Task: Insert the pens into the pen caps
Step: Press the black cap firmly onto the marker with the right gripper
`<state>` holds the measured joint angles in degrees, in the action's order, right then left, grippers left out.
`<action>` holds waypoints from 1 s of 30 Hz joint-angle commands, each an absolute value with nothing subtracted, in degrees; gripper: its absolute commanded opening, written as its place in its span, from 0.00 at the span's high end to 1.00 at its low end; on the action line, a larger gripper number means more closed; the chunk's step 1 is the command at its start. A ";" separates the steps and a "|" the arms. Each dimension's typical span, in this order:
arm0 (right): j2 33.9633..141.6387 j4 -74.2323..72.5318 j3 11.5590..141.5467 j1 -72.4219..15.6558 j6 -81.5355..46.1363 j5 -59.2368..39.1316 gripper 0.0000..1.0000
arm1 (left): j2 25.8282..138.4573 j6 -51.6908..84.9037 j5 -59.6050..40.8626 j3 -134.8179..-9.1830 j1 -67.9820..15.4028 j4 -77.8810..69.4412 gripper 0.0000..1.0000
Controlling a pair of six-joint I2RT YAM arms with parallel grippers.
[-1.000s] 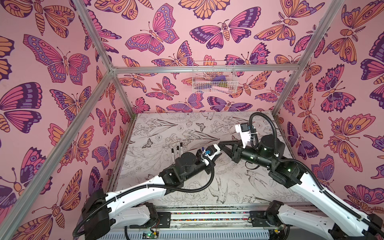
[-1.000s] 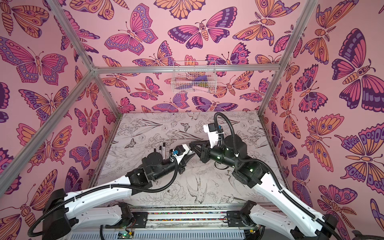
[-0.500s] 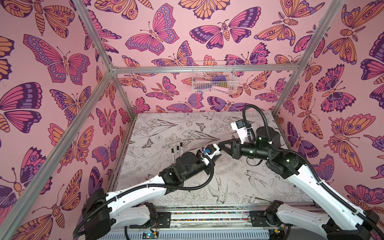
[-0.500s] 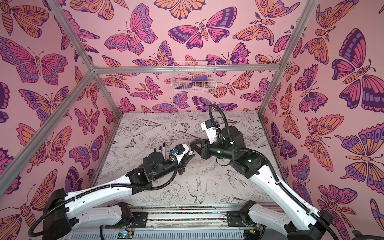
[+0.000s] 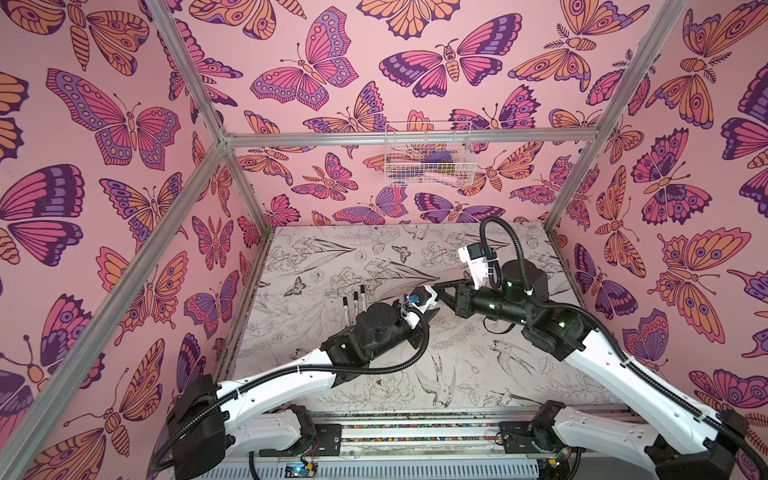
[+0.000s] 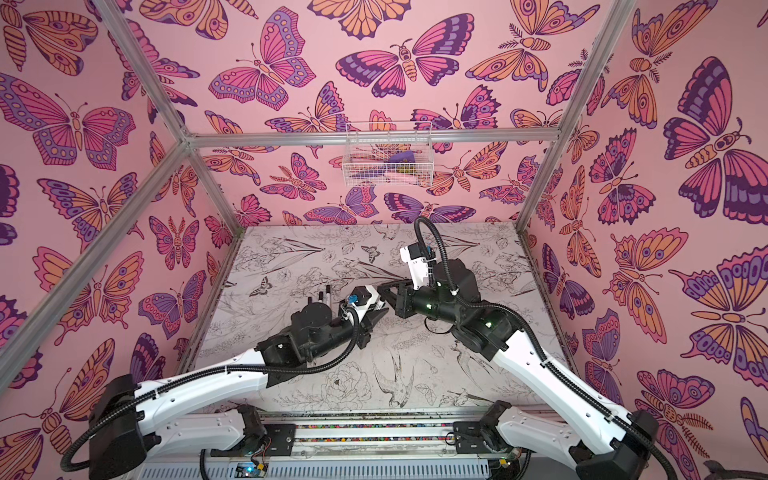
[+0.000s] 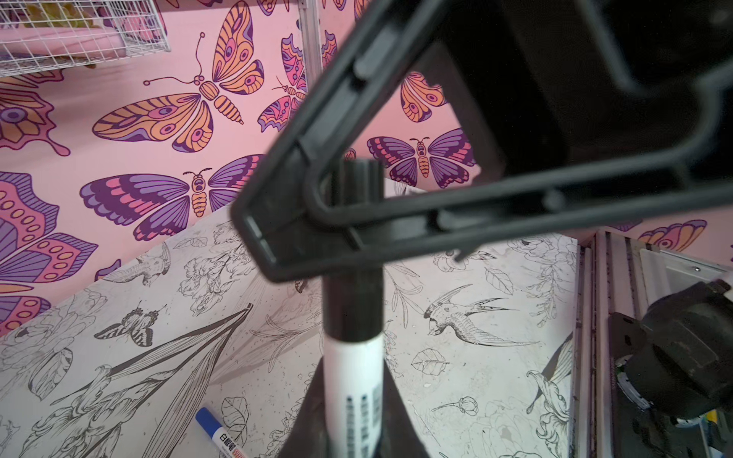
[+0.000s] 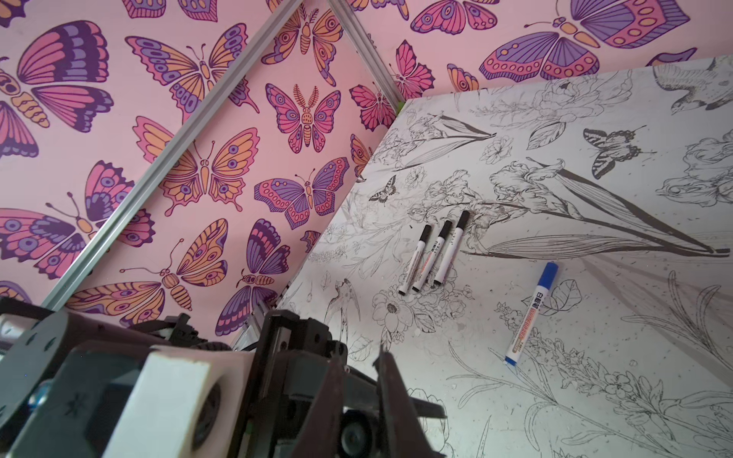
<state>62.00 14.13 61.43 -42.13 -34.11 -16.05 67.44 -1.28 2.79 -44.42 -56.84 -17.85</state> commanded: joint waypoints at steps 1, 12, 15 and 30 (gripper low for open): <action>69.47 25.98 57.45 -46.36 -36.41 -20.94 1.00 | 67.82 -4.39 -7.57 -53.70 -59.27 -46.87 1.00; 70.22 31.37 57.64 -46.49 -32.94 -17.82 1.00 | 71.06 -9.51 -11.06 -62.99 -59.23 -53.43 1.00; 70.48 33.63 57.33 -47.39 -31.58 -14.85 1.00 | 70.28 -9.12 -11.47 -63.25 -59.22 -54.08 1.00; 70.88 36.72 52.67 -49.57 -28.13 -21.88 1.00 | 68.53 -14.67 -11.90 -64.63 -59.21 -52.10 1.00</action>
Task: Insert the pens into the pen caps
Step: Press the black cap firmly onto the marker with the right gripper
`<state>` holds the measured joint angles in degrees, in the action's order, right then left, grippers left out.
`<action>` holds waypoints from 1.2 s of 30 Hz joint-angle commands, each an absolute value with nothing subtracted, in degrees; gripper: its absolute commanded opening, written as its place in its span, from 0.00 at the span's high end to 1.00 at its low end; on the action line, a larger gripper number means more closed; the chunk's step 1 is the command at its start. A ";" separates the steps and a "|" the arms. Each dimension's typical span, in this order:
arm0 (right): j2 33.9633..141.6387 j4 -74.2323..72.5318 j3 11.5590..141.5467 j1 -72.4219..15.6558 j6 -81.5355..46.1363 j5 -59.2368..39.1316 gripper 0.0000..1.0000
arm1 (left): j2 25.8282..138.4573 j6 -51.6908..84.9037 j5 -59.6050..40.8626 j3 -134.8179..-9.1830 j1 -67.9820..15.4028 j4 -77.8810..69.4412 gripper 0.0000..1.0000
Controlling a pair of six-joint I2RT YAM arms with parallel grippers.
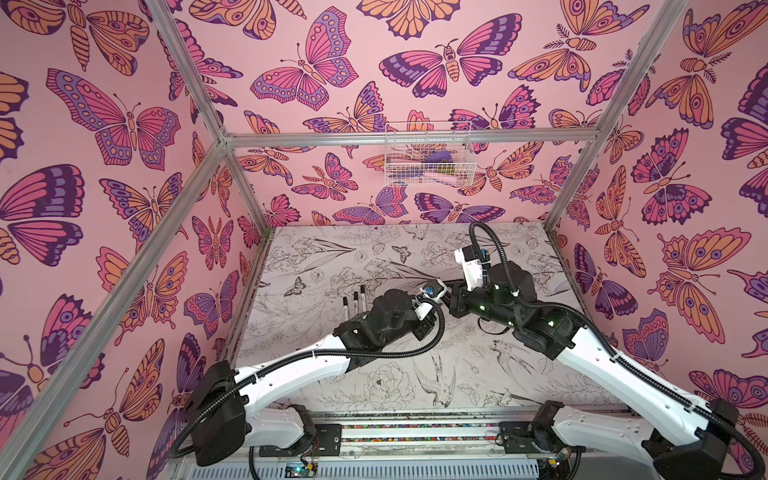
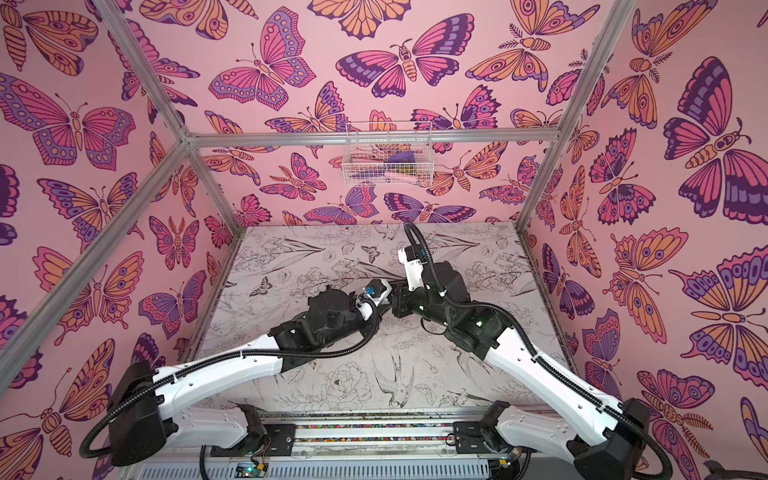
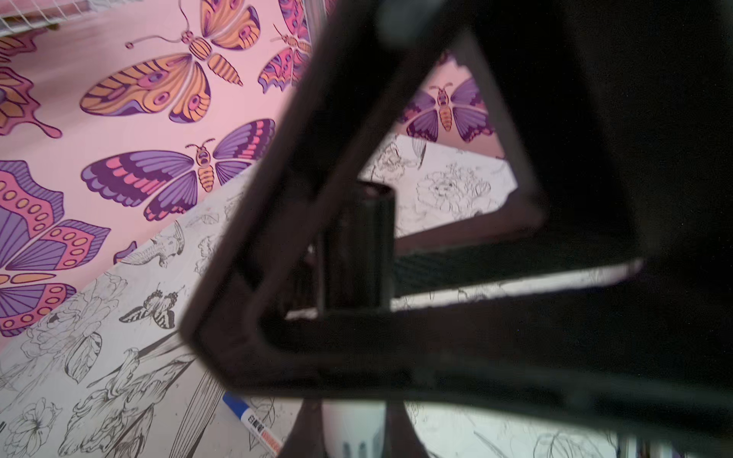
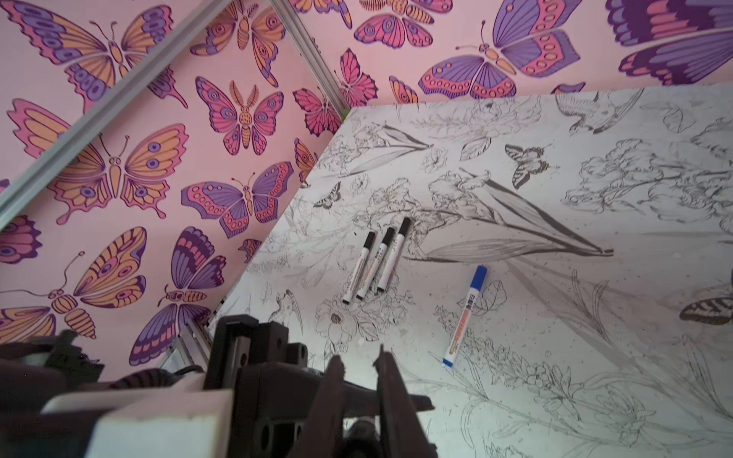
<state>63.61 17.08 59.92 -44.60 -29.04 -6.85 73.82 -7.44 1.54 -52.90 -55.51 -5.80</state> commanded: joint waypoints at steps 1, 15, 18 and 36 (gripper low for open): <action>70.47 35.88 52.14 -49.58 -28.36 -23.01 1.00 | 68.64 -15.66 -12.12 -65.11 -59.27 -52.11 1.00; 63.80 20.46 47.44 -41.53 -35.96 -35.84 1.00 | 67.18 -8.97 -21.31 -63.24 -59.27 -50.81 1.00; 63.20 15.83 46.29 -40.09 -38.45 -39.08 1.00 | 66.15 -3.64 -26.20 -61.03 -59.15 -48.61 1.00; 61.95 15.51 48.69 -39.64 -39.85 -37.18 1.00 | 65.13 7.85 -28.85 -52.83 -57.12 -43.63 1.00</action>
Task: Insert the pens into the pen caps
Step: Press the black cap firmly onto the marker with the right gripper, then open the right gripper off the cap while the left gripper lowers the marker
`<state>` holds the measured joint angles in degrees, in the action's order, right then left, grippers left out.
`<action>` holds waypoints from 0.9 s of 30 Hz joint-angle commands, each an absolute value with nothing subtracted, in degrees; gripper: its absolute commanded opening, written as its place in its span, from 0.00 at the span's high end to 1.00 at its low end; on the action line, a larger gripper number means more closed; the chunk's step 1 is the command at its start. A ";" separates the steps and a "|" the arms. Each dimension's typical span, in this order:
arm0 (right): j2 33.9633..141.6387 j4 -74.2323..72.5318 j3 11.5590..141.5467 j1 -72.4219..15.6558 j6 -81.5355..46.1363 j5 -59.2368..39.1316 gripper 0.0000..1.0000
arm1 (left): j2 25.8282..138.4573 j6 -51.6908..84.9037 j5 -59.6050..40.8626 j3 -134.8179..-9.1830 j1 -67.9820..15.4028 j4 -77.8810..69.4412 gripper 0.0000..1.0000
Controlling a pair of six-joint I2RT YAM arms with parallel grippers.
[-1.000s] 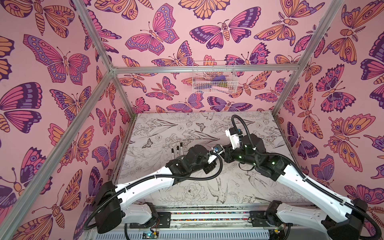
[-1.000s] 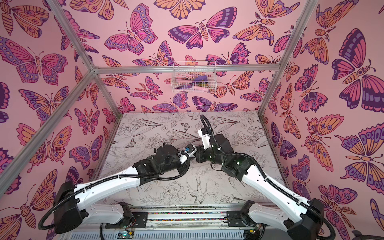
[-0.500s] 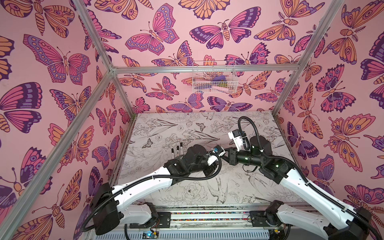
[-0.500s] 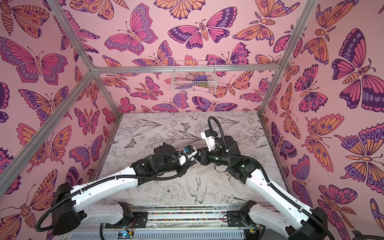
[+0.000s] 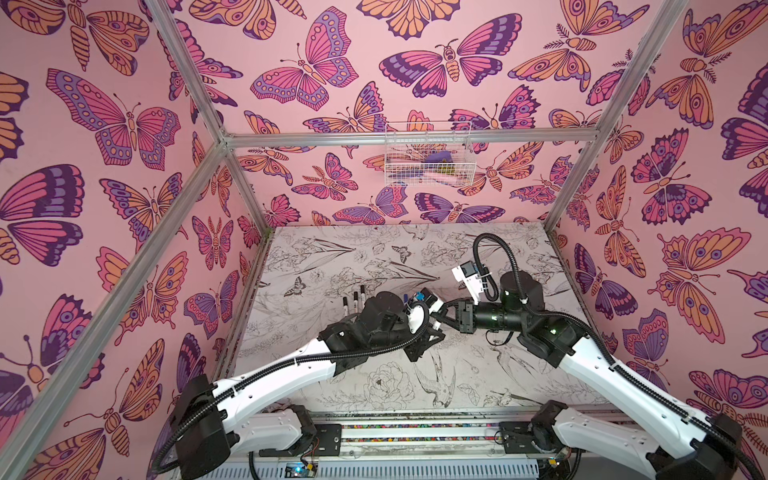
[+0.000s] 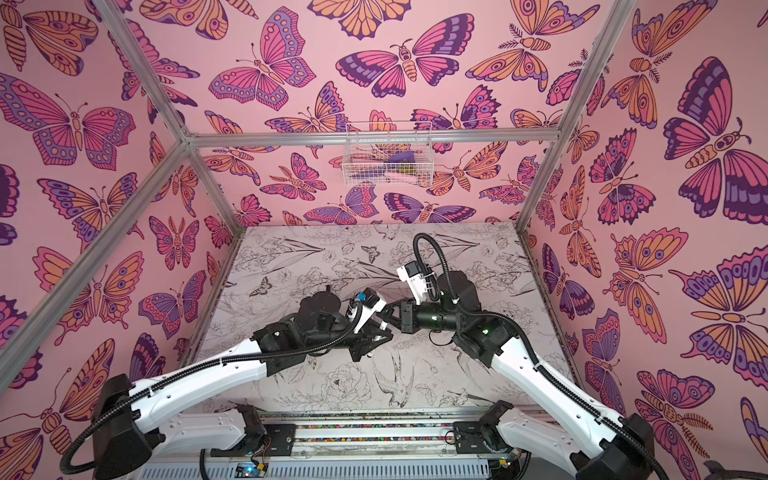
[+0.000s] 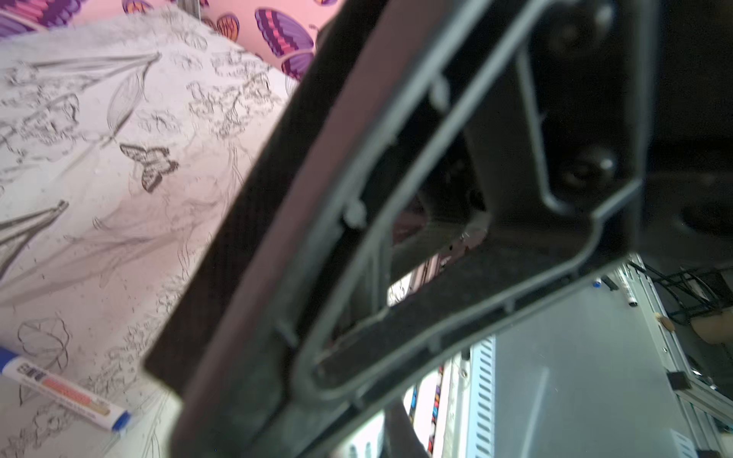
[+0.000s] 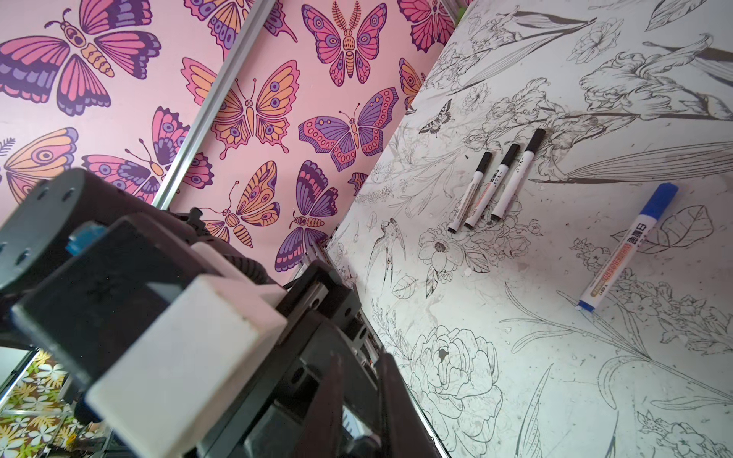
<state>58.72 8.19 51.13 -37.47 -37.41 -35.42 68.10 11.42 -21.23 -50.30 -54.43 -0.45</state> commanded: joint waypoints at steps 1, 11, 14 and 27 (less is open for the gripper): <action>61.60 15.10 48.78 -39.47 -40.14 -37.18 1.00 | 65.57 8.36 -27.39 -51.57 -57.13 -43.83 1.00; 59.81 14.68 50.88 -38.39 -39.95 -32.82 0.84 | 70.34 11.29 -21.36 -43.74 -58.03 -44.94 1.00; 59.41 14.00 51.95 -37.68 -39.73 -31.72 0.74 | 71.55 10.78 -21.20 -41.88 -58.05 -44.15 1.00; 55.81 11.89 54.69 -33.28 -39.20 -27.05 0.23 | 78.92 17.07 -18.04 -31.71 -54.38 -51.97 1.00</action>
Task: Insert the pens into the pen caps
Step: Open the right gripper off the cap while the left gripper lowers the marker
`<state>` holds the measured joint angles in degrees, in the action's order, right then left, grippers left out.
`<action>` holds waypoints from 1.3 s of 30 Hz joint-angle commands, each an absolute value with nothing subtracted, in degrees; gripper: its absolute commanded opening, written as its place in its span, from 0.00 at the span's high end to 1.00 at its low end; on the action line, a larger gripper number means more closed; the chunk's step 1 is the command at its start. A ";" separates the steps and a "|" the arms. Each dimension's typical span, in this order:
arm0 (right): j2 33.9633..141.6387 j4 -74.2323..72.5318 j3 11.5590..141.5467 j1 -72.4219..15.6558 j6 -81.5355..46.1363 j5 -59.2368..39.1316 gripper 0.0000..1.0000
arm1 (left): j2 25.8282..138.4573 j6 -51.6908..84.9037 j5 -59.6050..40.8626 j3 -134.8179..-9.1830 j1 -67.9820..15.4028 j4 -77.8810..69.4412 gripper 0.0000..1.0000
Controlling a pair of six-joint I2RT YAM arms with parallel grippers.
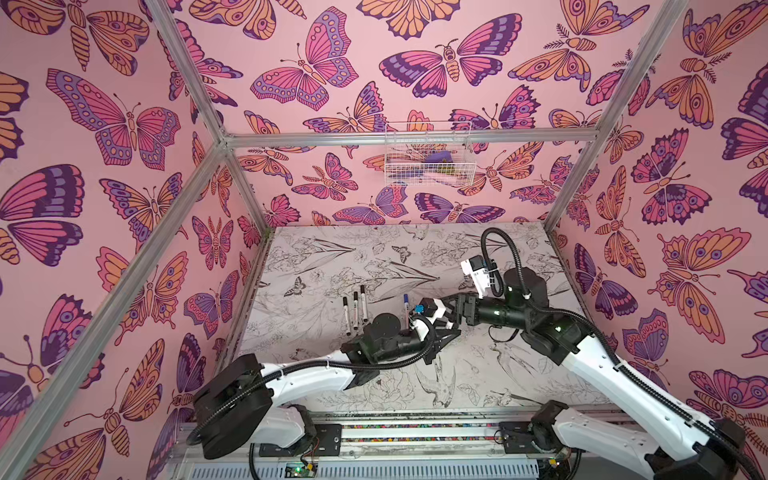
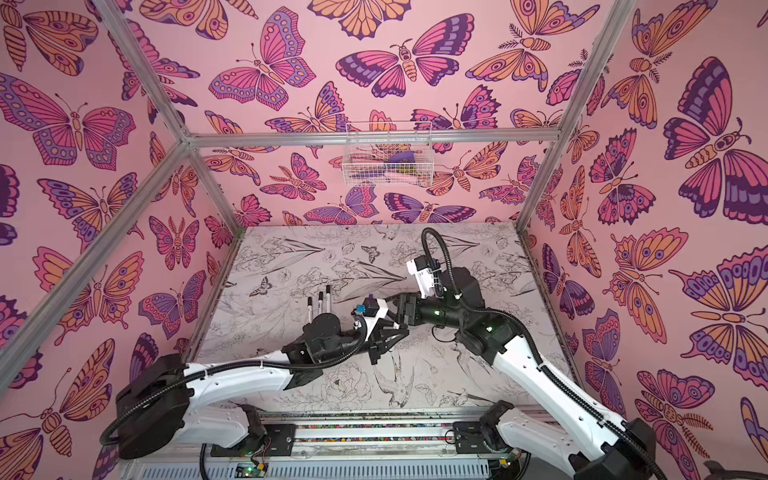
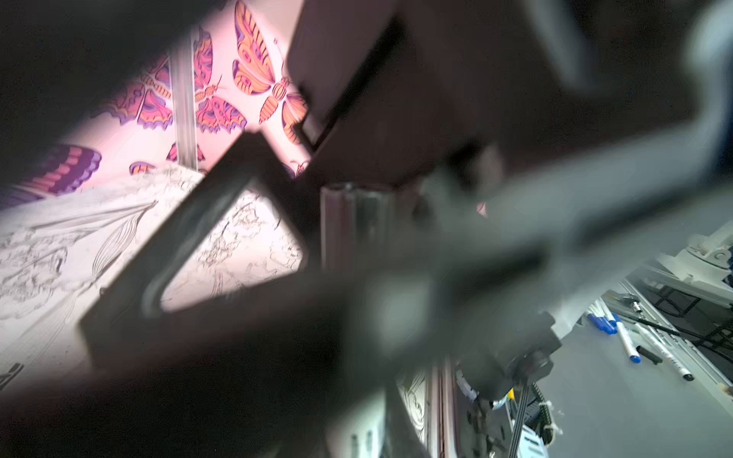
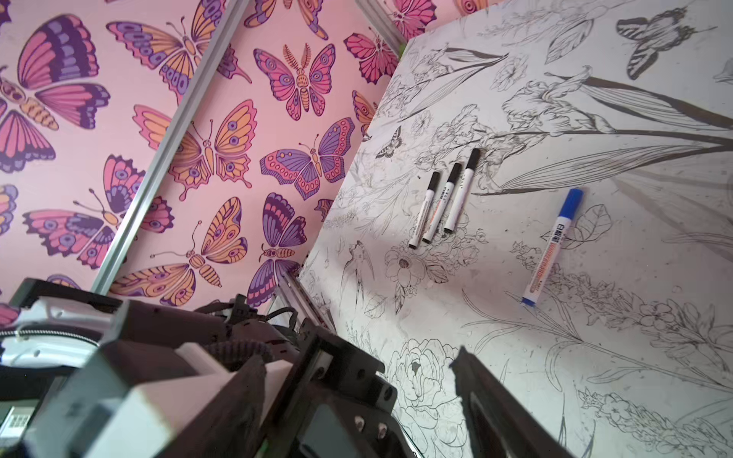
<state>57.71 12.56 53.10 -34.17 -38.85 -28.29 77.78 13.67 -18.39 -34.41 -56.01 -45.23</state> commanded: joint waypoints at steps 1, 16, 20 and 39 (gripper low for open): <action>55.17 11.77 54.37 -32.97 -39.29 -26.92 0.23 | 79.06 17.80 -17.49 -30.79 -53.81 -52.94 1.00; 51.62 16.83 48.68 -28.21 -40.96 -21.56 0.25 | 79.55 20.42 3.78 -31.10 -40.16 -23.02 1.00; 51.87 17.82 48.86 -28.21 -40.39 -21.23 0.26 | 85.52 19.95 5.70 -34.88 -38.71 -18.82 1.00; 48.79 24.00 47.91 -27.95 -36.39 -17.28 0.28 | 95.57 28.89 9.18 -41.15 -35.05 -11.74 0.21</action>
